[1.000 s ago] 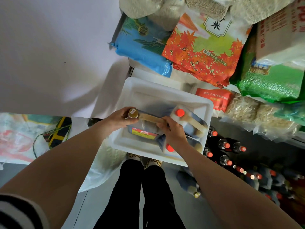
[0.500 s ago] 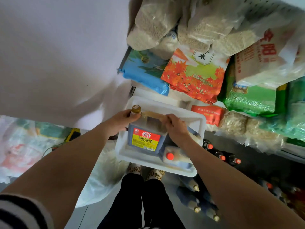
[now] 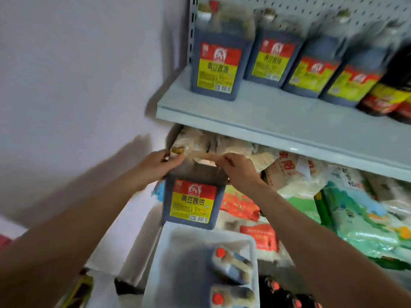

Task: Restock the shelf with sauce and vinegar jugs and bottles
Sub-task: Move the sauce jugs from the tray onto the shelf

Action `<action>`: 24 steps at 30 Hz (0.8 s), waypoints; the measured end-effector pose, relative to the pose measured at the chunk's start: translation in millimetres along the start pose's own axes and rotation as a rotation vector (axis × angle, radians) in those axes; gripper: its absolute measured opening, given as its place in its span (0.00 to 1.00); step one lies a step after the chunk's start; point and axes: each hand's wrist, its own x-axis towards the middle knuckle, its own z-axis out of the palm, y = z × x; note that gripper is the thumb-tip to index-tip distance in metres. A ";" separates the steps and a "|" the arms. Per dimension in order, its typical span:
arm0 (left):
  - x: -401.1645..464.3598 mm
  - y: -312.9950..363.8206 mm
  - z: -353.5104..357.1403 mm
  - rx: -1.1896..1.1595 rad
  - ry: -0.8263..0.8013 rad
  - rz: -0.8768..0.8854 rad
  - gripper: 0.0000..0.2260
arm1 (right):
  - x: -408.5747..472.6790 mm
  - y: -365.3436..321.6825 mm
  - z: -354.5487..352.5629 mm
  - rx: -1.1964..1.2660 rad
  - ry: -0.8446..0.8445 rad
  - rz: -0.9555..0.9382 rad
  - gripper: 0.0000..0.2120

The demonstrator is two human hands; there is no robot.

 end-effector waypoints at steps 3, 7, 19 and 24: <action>8.8 64.2 -25.3 -0.016 0.077 0.163 0.12 | 19.3 -42.5 -50.8 0.009 0.125 -0.085 0.16; 26.8 144.2 -56.3 -0.004 0.180 0.286 0.18 | 43.5 -92.7 -113.8 0.061 0.261 -0.173 0.18; 111.2 224.8 -66.0 -0.112 0.190 0.401 0.11 | 129.1 -117.1 -181.7 -0.011 0.412 -0.238 0.17; 135.3 227.2 -67.4 -0.137 0.166 0.376 0.07 | 149.8 -106.1 -181.2 -0.033 0.400 -0.276 0.15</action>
